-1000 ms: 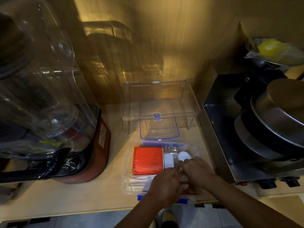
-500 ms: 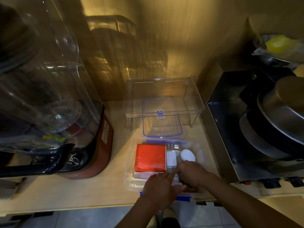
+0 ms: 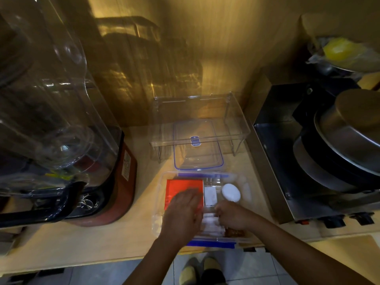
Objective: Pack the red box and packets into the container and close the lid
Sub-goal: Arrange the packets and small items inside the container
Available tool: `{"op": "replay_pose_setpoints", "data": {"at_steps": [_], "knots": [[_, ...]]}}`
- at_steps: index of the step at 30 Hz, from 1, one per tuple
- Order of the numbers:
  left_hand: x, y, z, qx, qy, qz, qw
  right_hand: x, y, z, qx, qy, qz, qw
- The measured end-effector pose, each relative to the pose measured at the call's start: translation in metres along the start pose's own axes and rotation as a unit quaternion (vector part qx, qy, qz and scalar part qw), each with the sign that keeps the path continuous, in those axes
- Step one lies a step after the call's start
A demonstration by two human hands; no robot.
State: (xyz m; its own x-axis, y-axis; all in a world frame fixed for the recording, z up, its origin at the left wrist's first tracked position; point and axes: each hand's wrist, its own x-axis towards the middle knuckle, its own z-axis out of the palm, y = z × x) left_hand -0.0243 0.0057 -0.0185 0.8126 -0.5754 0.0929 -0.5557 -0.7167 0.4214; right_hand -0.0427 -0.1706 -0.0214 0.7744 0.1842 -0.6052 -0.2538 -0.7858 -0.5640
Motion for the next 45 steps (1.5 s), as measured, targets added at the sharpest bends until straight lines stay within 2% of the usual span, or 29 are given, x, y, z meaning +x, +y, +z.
{"op": "replay_pose_setpoints", "data": {"at_steps": [4,9,16,20,25,29,31,32,33,35,37,40,42,44,45], "knots": [[0.008,-0.029,0.006,0.1,-0.138,-0.08,0.982,0.002,-0.003,0.0,0.017,0.072,0.018,0.997],[0.011,-0.04,0.01,0.123,-0.199,-0.081,0.969,0.001,-0.002,-0.002,-0.077,0.226,0.028,0.971],[0.006,-0.044,0.016,0.113,-0.187,-0.082,0.972,0.026,-0.011,0.006,-0.047,0.18,0.103,0.977],[0.005,-0.044,0.018,0.106,-0.183,-0.086,0.974,0.034,-0.012,0.011,-0.086,0.121,0.09,0.985],[0.007,-0.041,0.014,0.097,-0.181,-0.091,0.974,0.042,-0.015,0.003,-0.116,0.103,0.069,0.986],[0.006,-0.035,0.005,0.073,-0.151,-0.085,0.982,0.033,-0.013,-0.006,-0.073,0.154,0.07,0.983],[0.006,-0.029,0.0,-0.001,-0.086,-0.102,0.991,0.022,-0.013,-0.01,-0.035,0.195,0.063,0.978],[0.008,-0.024,-0.004,-0.072,-0.053,-0.13,0.987,0.016,-0.015,-0.01,-0.001,0.205,0.058,0.977],[0.012,-0.016,-0.009,-0.164,-0.035,-0.17,0.971,0.01,-0.017,-0.011,0.037,0.21,0.051,0.976],[0.023,0.0,-0.016,-0.357,-0.043,-0.247,0.9,0.0,-0.023,-0.011,0.116,0.217,0.018,0.969],[0.034,0.011,-0.017,-0.465,-0.06,-0.28,0.838,-0.006,-0.03,-0.011,0.179,0.227,-0.036,0.957],[0.041,0.02,-0.016,-0.535,-0.043,-0.312,0.784,-0.013,-0.033,-0.014,0.249,0.208,-0.076,0.943],[0.042,0.019,-0.016,-0.567,-0.006,-0.337,0.751,-0.013,-0.027,-0.015,0.286,0.201,-0.063,0.935],[0.042,0.014,-0.015,-0.567,0.03,-0.363,0.739,-0.012,-0.017,-0.017,0.237,0.251,-0.008,0.938],[0.04,0.011,-0.014,-0.559,0.044,-0.372,0.74,-0.01,-0.012,-0.019,0.149,0.275,0.04,0.949]]}}
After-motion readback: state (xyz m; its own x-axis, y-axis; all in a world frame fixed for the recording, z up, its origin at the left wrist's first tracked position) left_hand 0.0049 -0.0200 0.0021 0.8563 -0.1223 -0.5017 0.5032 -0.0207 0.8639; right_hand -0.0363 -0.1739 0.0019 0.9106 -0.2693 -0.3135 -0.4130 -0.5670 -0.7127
